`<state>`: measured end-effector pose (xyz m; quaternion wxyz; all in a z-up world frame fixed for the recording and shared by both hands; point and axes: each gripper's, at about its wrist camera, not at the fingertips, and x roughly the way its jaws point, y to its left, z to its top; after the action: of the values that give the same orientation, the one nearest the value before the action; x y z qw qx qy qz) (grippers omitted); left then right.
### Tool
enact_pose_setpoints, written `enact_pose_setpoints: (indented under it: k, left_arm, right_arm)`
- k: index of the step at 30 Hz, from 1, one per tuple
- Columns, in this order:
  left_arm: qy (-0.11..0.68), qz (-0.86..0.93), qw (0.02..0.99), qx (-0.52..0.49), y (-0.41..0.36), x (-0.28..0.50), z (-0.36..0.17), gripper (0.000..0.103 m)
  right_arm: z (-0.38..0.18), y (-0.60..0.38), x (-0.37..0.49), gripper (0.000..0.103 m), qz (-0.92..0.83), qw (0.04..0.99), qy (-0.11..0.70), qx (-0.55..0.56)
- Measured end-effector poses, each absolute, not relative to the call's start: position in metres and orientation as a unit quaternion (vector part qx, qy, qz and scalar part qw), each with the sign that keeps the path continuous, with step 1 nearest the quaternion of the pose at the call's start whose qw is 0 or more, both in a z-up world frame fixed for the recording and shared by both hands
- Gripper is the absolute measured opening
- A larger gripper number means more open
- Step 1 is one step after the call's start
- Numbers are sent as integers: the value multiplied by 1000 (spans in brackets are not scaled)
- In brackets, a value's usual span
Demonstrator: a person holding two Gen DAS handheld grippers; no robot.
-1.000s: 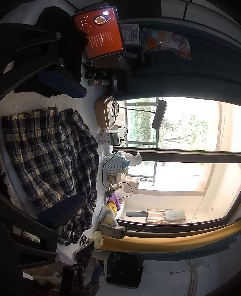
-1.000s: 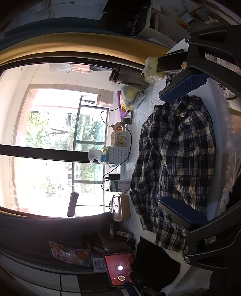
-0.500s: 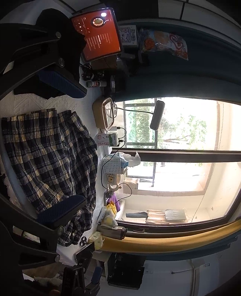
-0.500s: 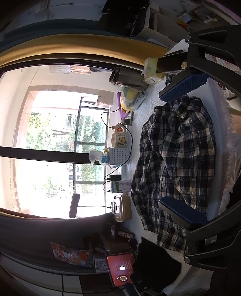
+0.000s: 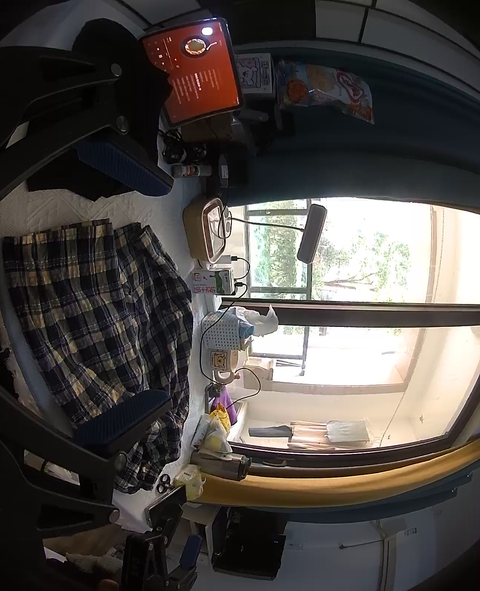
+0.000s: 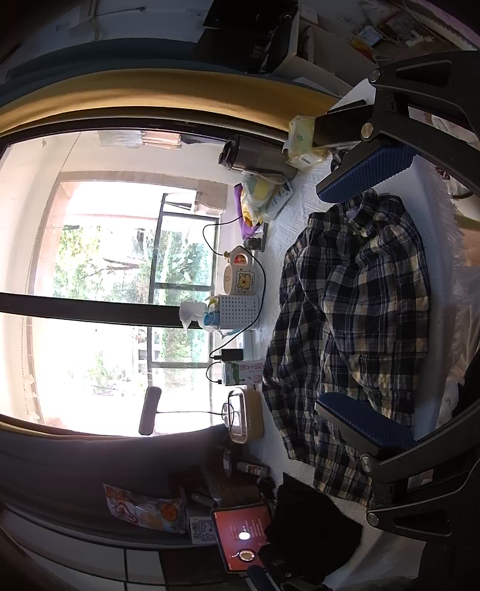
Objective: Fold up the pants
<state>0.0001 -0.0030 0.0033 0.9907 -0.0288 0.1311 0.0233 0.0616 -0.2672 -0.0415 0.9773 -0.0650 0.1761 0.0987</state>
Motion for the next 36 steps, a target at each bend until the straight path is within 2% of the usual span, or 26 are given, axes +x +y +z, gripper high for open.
enact_pose_setpoints:
  k: [24, 36]
  left_arm:
    - [131, 25, 991, -29, 0, 1, 3, 103]
    - [133, 13, 991, 5, -6, 29, 2, 103]
  right_arm:
    - [-40, -261, 66, 103, 103, 976, 179, -63]
    - [-52, -257, 91, 103, 103, 972, 201, -72]
